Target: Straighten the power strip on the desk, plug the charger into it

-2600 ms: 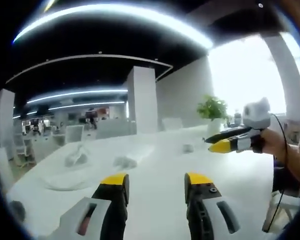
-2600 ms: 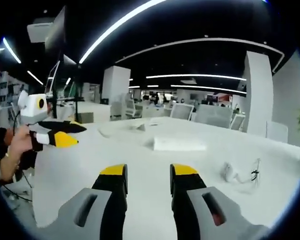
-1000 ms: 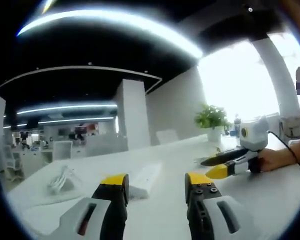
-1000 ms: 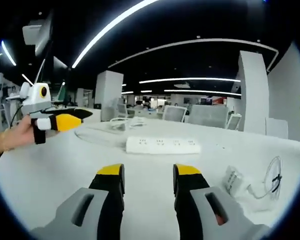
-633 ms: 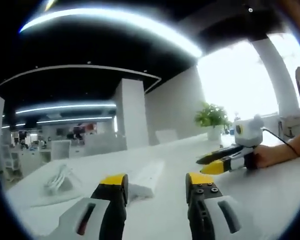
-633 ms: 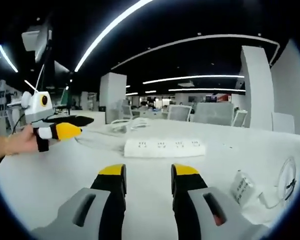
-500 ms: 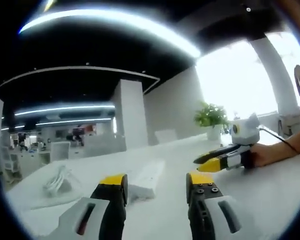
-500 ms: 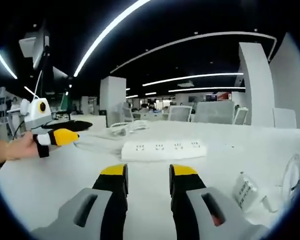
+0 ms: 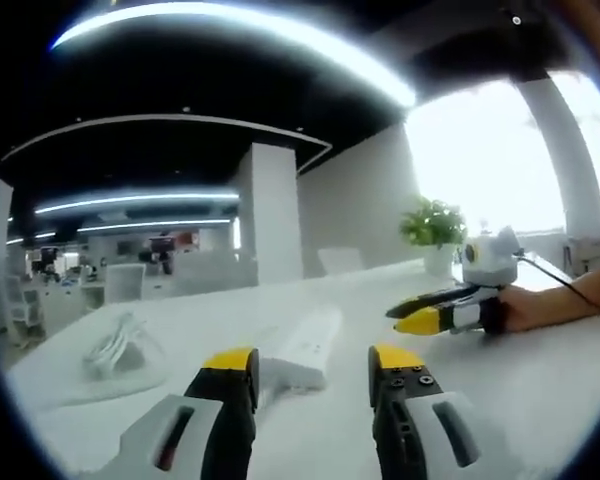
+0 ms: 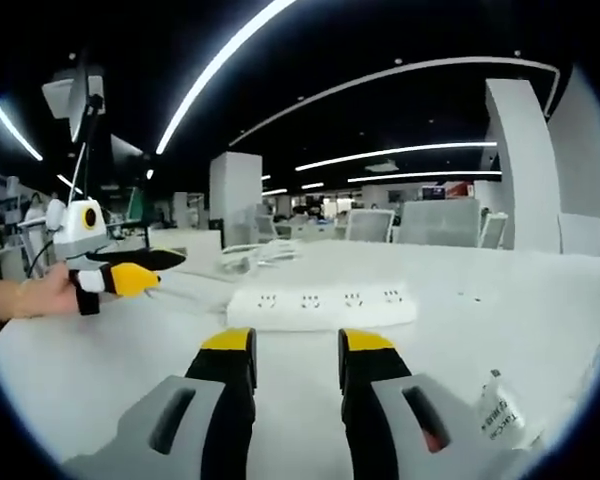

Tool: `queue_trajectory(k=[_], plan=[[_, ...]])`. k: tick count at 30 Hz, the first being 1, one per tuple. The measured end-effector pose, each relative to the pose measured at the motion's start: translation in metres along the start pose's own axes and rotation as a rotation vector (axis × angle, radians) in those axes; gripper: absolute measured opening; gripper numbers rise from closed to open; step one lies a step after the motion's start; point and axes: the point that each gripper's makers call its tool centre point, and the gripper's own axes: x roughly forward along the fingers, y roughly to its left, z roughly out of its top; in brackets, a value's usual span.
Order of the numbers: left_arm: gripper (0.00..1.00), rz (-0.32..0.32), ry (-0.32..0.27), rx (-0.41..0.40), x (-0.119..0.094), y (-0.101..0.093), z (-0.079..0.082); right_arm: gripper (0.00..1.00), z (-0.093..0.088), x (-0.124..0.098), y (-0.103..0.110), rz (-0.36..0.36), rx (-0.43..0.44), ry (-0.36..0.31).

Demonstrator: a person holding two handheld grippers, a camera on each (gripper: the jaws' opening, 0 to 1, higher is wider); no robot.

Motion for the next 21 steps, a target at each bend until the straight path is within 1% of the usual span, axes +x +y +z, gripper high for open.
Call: queue_trajectory(k=[5,9,12,16,20,21], plan=[[0.45,0.008,0.01,-0.028,-0.001,0.001,0.0,0.31,0.002,0.003,-0.006,0.008,0.001,-0.001],[0.46,0.005,0.033,-0.031,0.003,-0.001,-0.004,0.31,0.001,0.007,-0.008,0.024,-0.014,0.013],[0.46,-0.01,0.062,-0.013,0.007,-0.006,-0.009,0.32,-0.001,0.011,-0.01,0.029,-0.032,0.026],[0.46,-0.023,0.091,-0.006,0.01,-0.012,-0.014,0.32,-0.002,0.017,-0.023,0.016,-0.051,0.038],[0.45,-0.016,0.122,-0.012,0.015,-0.016,-0.019,0.32,-0.001,0.02,-0.033,0.005,-0.047,0.033],[0.45,-0.009,0.142,-0.008,0.016,-0.016,-0.023,0.32,-0.002,0.02,-0.035,0.001,-0.049,0.035]])
